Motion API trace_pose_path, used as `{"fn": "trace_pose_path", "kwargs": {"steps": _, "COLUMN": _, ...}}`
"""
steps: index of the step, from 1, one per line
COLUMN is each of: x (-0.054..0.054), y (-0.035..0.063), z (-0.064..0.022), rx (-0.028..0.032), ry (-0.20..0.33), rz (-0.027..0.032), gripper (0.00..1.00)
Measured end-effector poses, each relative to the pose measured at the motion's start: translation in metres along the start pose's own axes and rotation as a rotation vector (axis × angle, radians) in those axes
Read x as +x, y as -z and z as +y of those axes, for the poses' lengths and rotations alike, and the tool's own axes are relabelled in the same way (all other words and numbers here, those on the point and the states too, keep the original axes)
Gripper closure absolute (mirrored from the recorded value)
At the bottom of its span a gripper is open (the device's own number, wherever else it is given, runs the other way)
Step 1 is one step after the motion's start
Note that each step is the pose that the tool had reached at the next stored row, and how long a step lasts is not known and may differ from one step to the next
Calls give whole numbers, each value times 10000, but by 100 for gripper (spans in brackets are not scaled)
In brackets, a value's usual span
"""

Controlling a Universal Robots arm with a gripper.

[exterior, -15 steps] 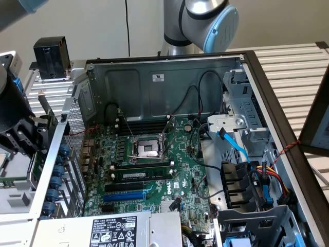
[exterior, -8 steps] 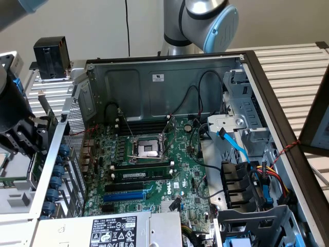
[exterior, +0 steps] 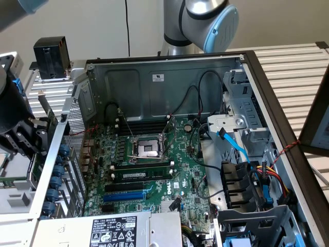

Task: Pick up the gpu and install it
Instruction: 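Pick up the gpu and move the gpu toward the slot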

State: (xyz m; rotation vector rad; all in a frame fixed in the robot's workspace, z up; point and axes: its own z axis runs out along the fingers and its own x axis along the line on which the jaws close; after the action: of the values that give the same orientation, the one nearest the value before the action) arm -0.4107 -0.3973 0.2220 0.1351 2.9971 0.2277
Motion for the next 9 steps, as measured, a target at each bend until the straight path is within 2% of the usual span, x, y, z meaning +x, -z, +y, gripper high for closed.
{"fn": "trace_pose_path", "kwargs": {"steps": 4, "x": -4, "y": 0, "z": -3, "rx": -4, "ry": -2, "rz": 1, "gripper": 66}}
{"fn": "trace_pose_path", "kwargs": {"steps": 7, "x": -5, "y": 0, "z": -4, "rx": -4, "ry": -1, "rz": 1, "gripper": 72}}
{"fn": "trace_pose_path", "kwargs": {"steps": 9, "x": -6, "y": 1, "z": -6, "rx": -9, "ry": -4, "rz": 4, "gripper": 72}}
